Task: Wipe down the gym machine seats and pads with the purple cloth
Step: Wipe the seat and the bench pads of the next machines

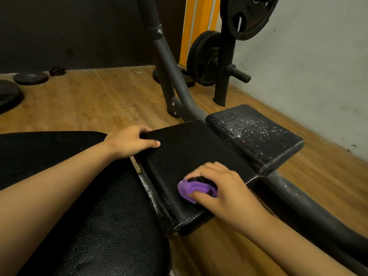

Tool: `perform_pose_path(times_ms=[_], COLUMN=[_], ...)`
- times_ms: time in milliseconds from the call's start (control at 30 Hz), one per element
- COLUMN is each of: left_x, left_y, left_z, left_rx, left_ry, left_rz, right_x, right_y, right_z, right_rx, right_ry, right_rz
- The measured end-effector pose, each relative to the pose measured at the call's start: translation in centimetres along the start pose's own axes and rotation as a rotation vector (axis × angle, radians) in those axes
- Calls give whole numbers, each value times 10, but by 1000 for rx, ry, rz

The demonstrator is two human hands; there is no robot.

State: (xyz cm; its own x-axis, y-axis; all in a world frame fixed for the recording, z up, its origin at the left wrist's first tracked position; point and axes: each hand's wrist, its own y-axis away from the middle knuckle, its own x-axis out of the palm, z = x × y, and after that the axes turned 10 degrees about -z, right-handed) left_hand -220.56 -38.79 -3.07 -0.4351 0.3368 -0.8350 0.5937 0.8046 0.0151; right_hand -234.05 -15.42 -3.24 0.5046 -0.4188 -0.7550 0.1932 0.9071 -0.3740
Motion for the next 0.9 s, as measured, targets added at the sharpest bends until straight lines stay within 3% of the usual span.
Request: perform_pose_path(times_ms=[133, 233, 633, 900], left_x=[0, 4, 53, 82], left_y=[24, 62, 139, 118], left_z=[-10, -30, -123, -153], left_rx=[110, 269, 631, 780], left_ry=[112, 68, -76, -168], left_rz=[-163, -232, -16, 40], right_x=[-29, -55, -59, -59], right_y=[6, 3, 84, 80], right_z=[-36, -70, -100, -125], right_rx=[130, 296, 550, 553], right_ry=[86, 192, -160, -266], right_rz=[-137, -257, -589, -748])
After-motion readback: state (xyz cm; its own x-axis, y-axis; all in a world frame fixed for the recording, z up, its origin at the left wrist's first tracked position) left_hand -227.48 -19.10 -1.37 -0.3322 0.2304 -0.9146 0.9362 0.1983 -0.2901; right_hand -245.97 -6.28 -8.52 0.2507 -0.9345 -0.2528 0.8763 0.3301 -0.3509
